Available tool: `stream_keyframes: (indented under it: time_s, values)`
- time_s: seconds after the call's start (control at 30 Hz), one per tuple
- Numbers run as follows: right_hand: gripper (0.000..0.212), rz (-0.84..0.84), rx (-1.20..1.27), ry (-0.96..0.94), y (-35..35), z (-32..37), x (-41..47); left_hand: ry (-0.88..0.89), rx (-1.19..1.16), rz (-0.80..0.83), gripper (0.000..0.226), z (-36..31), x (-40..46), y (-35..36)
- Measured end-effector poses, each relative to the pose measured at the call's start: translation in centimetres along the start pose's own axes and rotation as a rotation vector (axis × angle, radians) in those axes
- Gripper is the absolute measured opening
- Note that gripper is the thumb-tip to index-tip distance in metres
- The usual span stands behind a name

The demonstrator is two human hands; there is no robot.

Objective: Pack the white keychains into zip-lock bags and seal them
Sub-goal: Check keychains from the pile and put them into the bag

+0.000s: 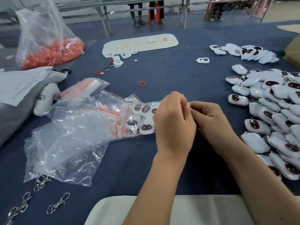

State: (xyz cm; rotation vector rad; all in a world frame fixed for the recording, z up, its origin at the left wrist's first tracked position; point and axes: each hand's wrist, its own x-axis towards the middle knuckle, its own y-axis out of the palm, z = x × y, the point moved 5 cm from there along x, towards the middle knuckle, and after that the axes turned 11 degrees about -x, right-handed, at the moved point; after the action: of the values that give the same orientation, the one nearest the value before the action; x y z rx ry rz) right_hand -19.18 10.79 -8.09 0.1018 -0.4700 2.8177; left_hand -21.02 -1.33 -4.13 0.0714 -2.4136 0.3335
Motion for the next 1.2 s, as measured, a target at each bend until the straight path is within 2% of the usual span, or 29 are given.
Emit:
stream_keyframes:
  time_s: [0.07,0.13,0.17,0.23,0.3,0.37,0.43,0.5,0.57,0.67,0.77,0.9,0.97,1.1,1.2]
  values:
    - [0.026,-0.045,-0.031,-0.016,-0.3,0.2,-0.1,0.051,-0.074,0.07,0.013,0.0,0.0,0.3]
    - [0.016,-0.135,-0.04,0.012,-0.7,-0.2,0.1,0.084,-0.146,0.095,0.012,-0.1,0.1,0.2]
    - [0.012,-0.164,-0.056,0.026,-0.7,-0.4,0.2,0.094,-0.171,0.065,0.012,-0.2,0.3,-0.1]
    - [0.019,-0.178,-0.094,0.043,-0.6,-0.9,0.4,0.048,-0.206,-0.067,0.013,0.0,1.1,-1.4]
    - [0.03,-0.167,-0.024,0.05,-0.6,-1.1,0.6,-0.078,-0.218,-0.217,0.017,1.3,1.9,-2.9]
    - [0.042,-0.095,0.079,0.033,-0.4,-1.0,0.7,-0.288,-0.273,-0.341,0.018,3.3,2.4,-4.0]
    - [0.05,0.035,0.046,-0.001,0.2,-0.6,0.6,-0.576,-0.516,-0.465,0.016,5.5,2.4,-4.6]
    - [0.039,0.104,-0.118,-0.061,0.8,-0.1,0.2,-0.814,-0.8,-0.618,0.011,6.8,1.9,-4.8]
    - [0.017,0.054,-0.232,-0.095,1.0,0.1,0.0,-0.875,-0.881,-0.724,0.008,6.9,1.7,-5.3]
    - [0.014,-0.113,-0.297,-0.105,0.5,0.1,-0.2,-0.792,-0.834,-0.773,0.011,6.4,1.8,-5.9]
    - [0.009,-0.238,-0.283,-0.083,0.0,0.2,-0.4,-0.688,-0.624,-0.628,0.016,5.9,2.1,-5.5]
    - [0.013,-0.256,-0.346,-0.034,0.0,0.1,-0.1,-0.37,0.013,-0.051,0.011,3.7,2.2,-2.6]
    - [0.013,-0.23,-0.385,-0.026,0.0,0.3,0.0,-0.233,0.123,0.117,0.013,2.5,1.5,-0.9]
    - [0.019,-0.115,-0.322,-0.054,-0.1,1.0,-0.3,-0.104,0.066,0.115,0.014,1.1,0.3,0.3]
    - [0.034,-0.012,-0.316,-0.063,0.2,1.1,-0.4,-0.019,0.018,0.095,0.008,0.0,0.2,0.4]
